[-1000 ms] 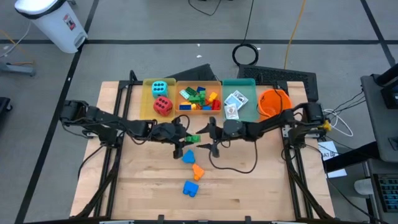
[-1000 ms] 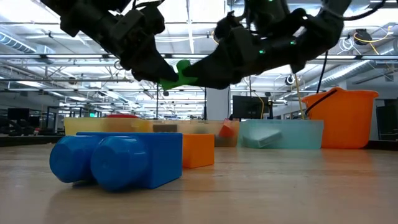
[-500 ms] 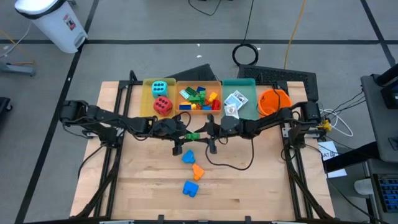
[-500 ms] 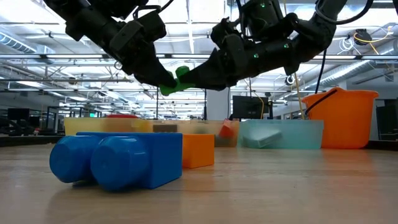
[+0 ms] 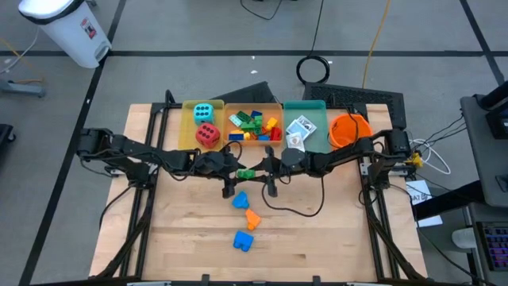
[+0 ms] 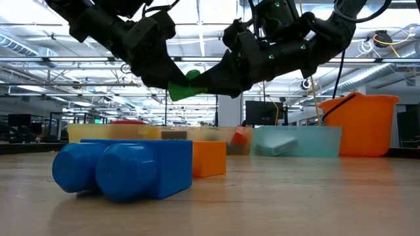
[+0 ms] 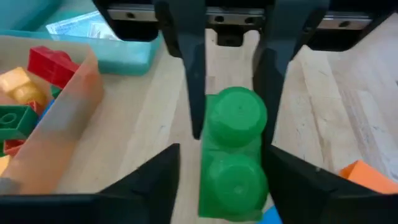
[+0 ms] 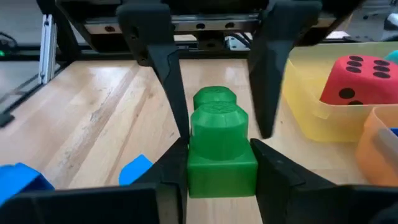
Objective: Pick & Place Toys
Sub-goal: Put the green game piece into the orange bin
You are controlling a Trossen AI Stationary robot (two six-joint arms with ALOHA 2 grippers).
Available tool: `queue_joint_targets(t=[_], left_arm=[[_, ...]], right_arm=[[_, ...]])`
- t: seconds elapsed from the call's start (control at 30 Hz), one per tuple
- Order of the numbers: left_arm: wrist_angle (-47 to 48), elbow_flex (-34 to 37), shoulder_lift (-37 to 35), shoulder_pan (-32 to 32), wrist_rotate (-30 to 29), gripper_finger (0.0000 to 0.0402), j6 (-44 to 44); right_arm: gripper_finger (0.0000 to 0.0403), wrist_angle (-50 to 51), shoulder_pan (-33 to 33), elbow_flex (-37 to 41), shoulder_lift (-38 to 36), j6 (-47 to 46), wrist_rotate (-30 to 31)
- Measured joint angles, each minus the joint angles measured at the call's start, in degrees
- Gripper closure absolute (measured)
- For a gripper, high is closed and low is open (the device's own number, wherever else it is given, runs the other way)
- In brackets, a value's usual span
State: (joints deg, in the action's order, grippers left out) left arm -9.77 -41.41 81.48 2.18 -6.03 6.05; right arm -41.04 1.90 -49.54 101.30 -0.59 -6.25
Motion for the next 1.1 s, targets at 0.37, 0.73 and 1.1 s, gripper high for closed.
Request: queue_joint_targets(t=[0.37, 0.73, 1.1], left_arm=[[-6.7, -0.2, -8.2, -0.7, -4.2, 0.0098, -4.8], [-6.7, -0.2, -10.1, -0.7, -4.6, 0.009, -3.2], [-5.1, -0.2, -7.5, -0.7, -4.5, 0.0089, -1.1]], right_arm=[[0.0306, 10.8, 3.0, 0.0, -9.3, -1.4, 10.0], [0.0299, 14.8, 14.5, 0.0, -8.8, -0.5, 19.9], [0.0238, 16.4, 19.2, 0.5, -6.3, -2.3, 19.4]])
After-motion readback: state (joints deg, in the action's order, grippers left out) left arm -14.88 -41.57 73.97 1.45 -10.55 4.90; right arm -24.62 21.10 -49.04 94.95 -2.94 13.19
